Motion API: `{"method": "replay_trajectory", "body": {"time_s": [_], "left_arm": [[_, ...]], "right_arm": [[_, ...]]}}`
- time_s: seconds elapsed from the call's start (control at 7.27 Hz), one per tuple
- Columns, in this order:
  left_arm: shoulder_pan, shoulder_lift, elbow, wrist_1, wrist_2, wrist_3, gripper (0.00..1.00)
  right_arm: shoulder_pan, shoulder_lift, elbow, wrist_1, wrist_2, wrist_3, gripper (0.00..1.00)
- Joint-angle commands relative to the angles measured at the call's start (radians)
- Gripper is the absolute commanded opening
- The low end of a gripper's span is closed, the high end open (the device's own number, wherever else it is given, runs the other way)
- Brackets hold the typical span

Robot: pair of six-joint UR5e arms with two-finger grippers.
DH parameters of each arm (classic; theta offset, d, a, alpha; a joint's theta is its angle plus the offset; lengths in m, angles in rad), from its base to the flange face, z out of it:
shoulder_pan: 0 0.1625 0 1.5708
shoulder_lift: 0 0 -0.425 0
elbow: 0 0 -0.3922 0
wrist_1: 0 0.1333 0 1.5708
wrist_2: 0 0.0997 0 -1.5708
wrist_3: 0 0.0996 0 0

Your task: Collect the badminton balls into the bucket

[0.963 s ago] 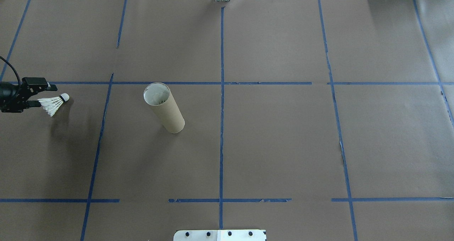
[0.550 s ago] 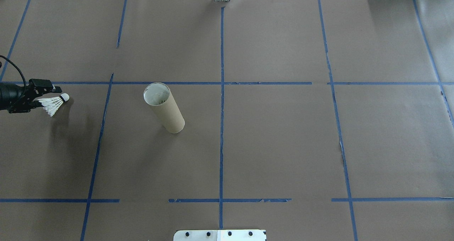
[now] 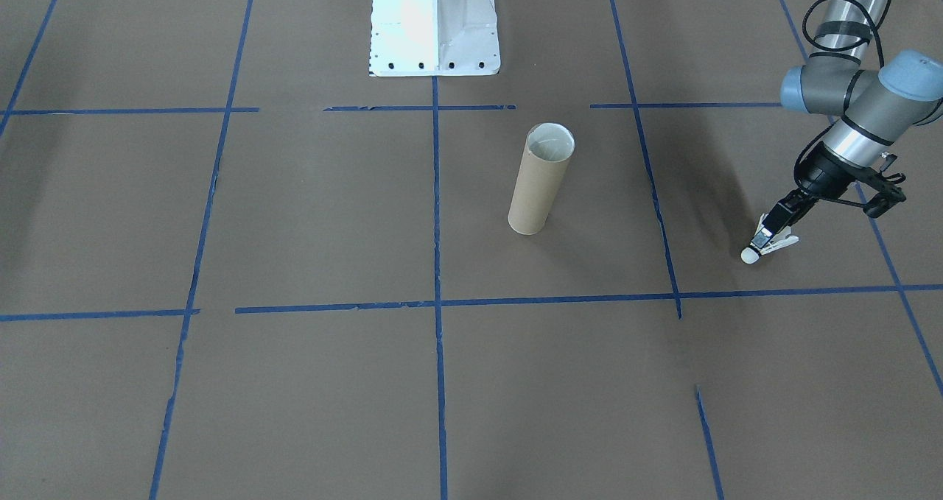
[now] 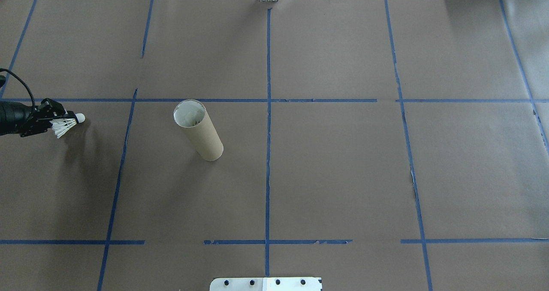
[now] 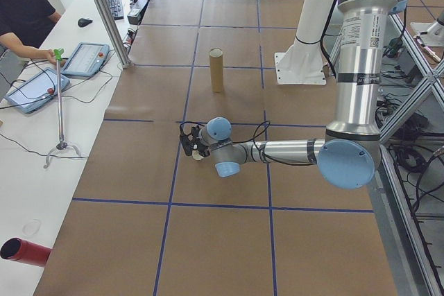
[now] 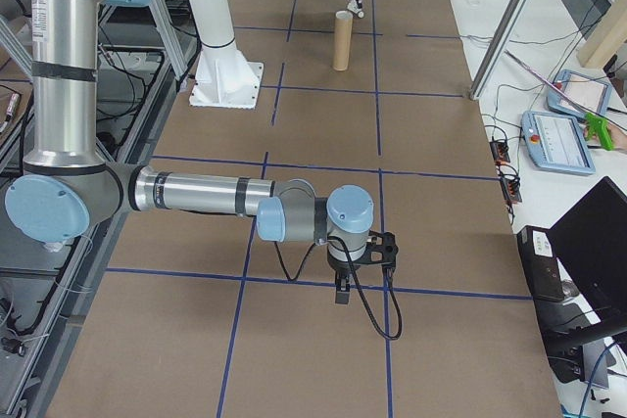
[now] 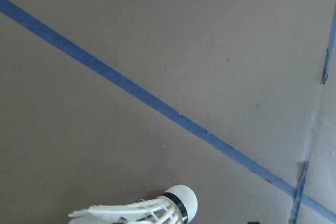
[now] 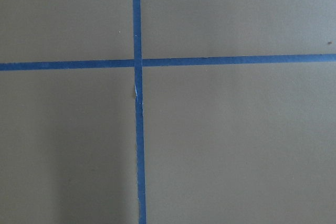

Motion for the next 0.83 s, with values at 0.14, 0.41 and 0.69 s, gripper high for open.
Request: {"method": "replay_trajectory", "body": {"time_s": [0.14, 0.41, 0.69], "left_arm": [[-0.001, -0.002, -0.025, 0.003, -0.066, 0.036, 0.0], [-0.073, -0.002, -0.115, 0.067, -0.31, 0.027, 0.0], [-0.11, -0.026, -0.266, 0.26, -0.395, 0.041, 0.0]], "right_arm": [[0.0, 0.0, 0.0, 0.0, 0.0, 0.0, 1.0], [0.0, 0.0, 0.0, 0.0, 0.0, 0.0, 1.0], [0.0, 0.0, 0.0, 0.0, 0.0, 0.0, 1.0]]}}
